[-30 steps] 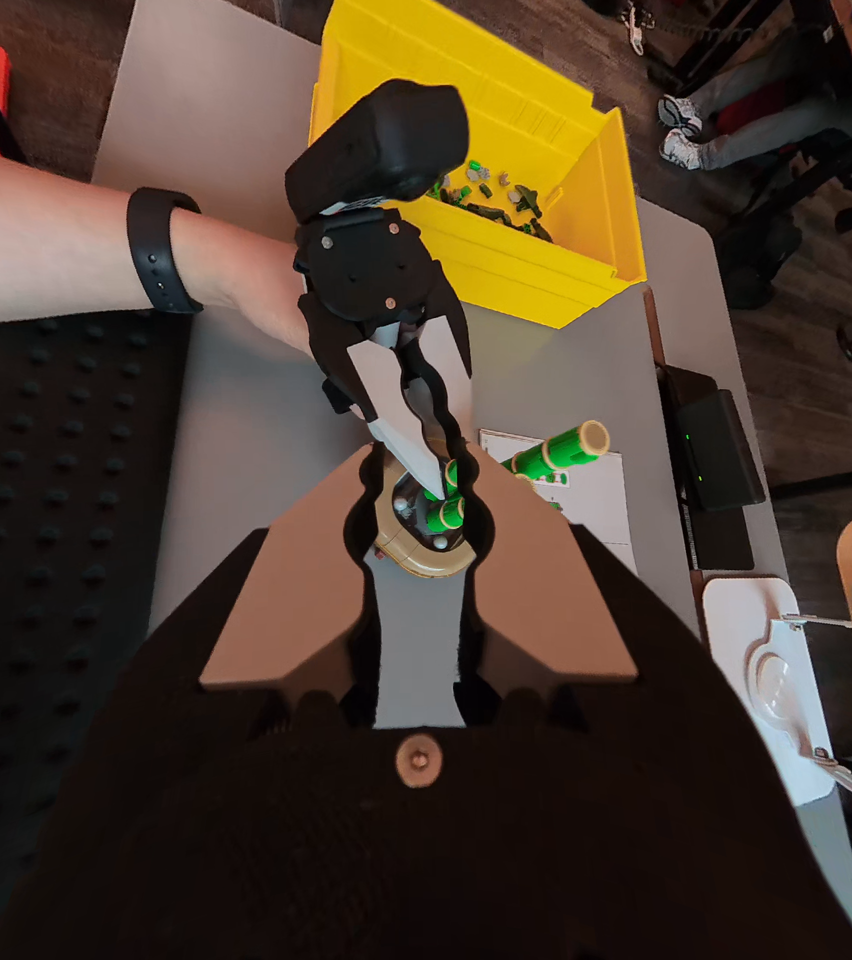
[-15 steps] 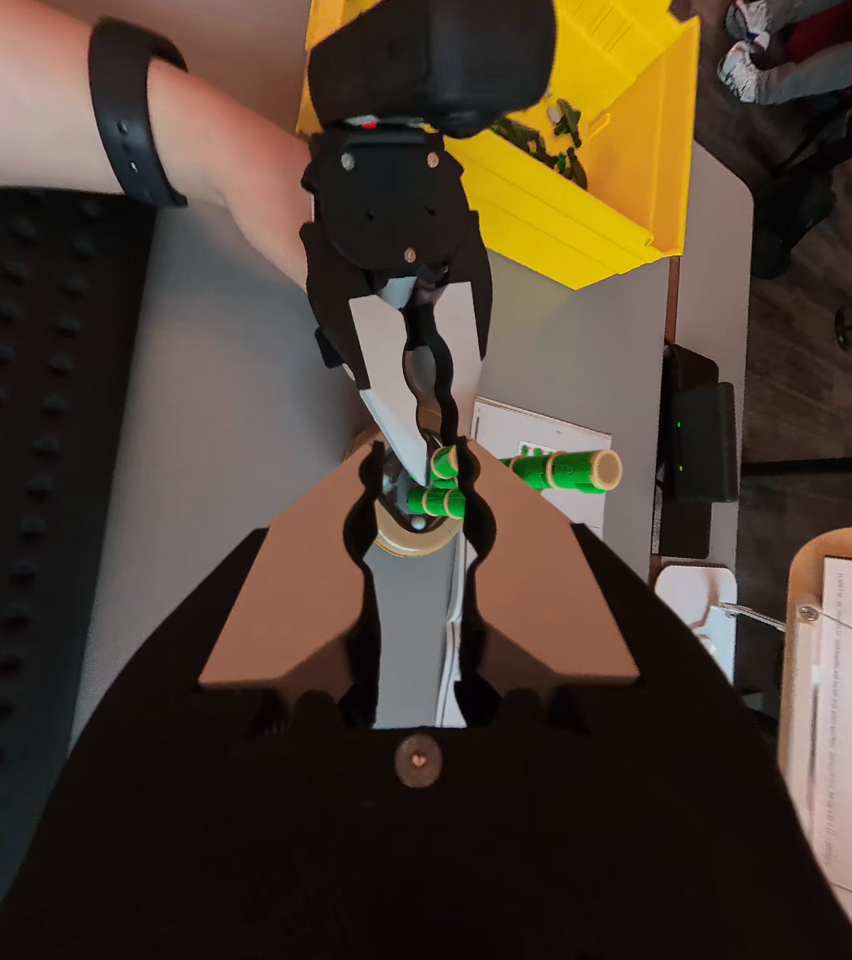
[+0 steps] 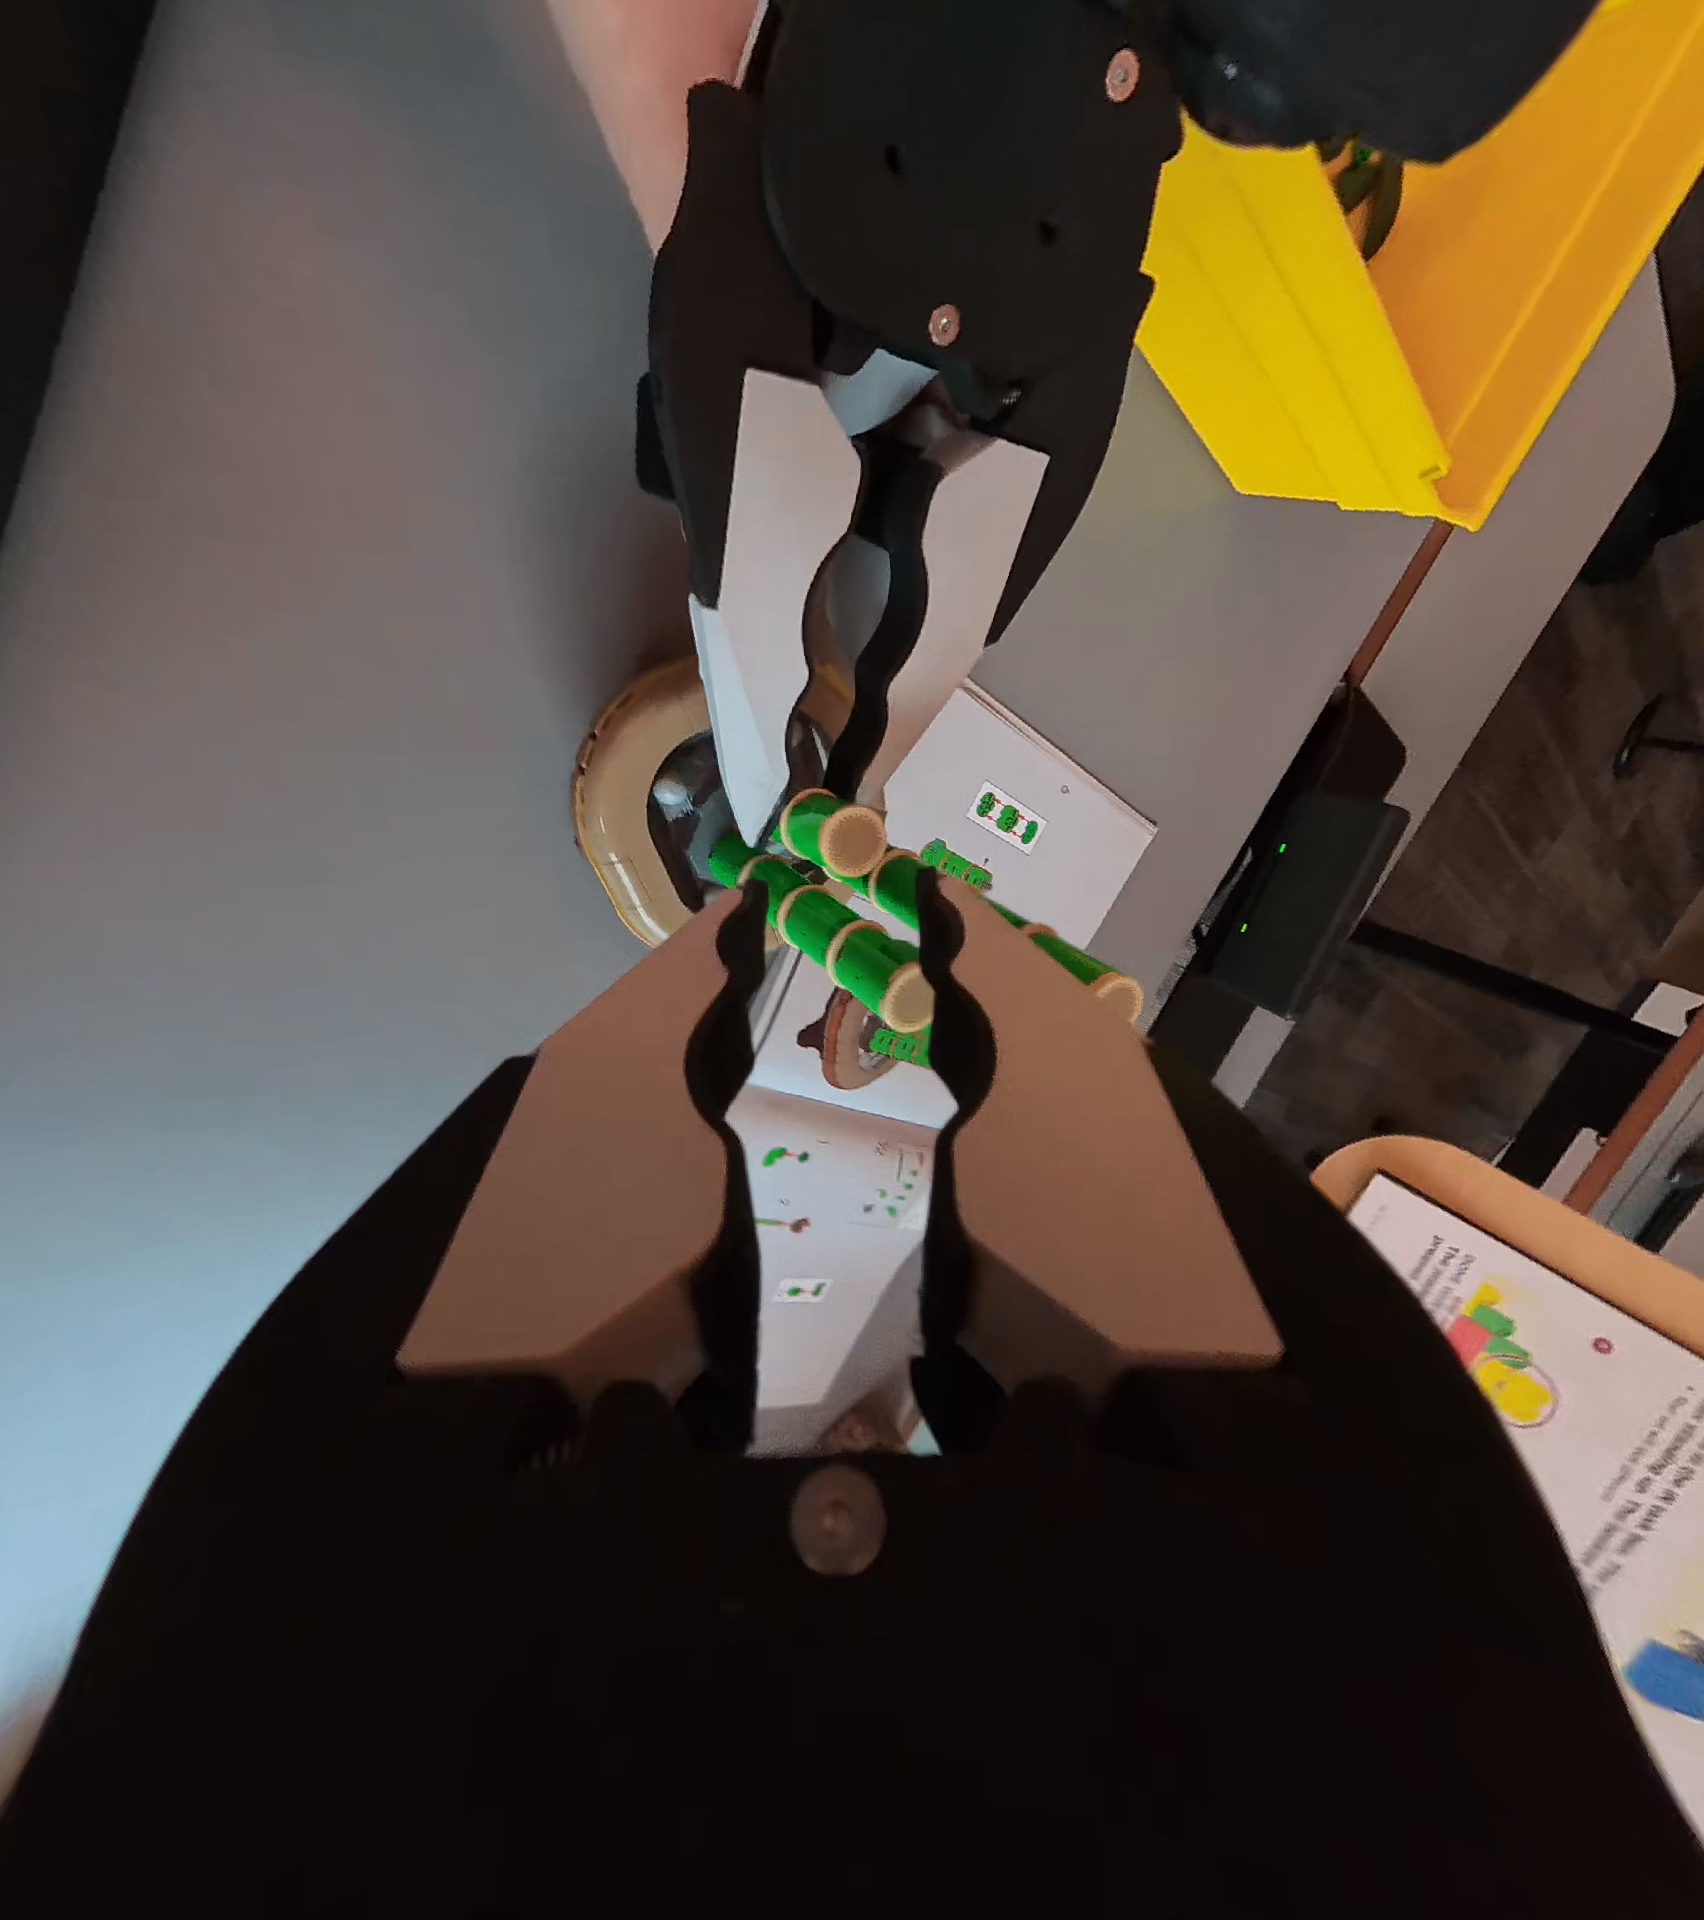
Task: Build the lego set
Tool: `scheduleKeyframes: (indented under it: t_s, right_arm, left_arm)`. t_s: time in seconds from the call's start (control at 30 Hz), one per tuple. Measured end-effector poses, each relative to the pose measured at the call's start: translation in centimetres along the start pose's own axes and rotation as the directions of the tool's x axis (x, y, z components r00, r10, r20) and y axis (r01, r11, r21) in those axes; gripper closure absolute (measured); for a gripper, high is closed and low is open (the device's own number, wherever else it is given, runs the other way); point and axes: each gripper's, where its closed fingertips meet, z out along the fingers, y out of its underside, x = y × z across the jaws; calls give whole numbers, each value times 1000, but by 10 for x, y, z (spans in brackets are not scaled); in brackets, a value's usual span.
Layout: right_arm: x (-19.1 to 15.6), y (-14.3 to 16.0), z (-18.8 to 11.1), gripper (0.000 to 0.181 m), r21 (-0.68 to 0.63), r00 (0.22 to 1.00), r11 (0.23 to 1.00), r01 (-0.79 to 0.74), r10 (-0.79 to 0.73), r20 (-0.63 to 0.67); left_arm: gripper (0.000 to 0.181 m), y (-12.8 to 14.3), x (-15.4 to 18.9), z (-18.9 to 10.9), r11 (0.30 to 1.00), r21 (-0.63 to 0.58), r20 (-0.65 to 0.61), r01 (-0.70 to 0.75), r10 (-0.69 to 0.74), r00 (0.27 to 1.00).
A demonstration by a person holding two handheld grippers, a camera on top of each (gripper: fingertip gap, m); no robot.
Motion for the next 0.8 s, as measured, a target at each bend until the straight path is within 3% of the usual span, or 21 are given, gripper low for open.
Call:
scheduleKeyframes:
  t_s: [0.33,0.8]
  right_arm:
    - [-2,-7,15,156,-46,972,980,194,-185,143]
    - [-2,6,34,161,-151,973,978,143,-112,201]
  left_arm:
    - [167,0,0,0,999,-9,21,-30,31,999]
    - [168,0,-1,1,999,-22,41,-36,37,998]
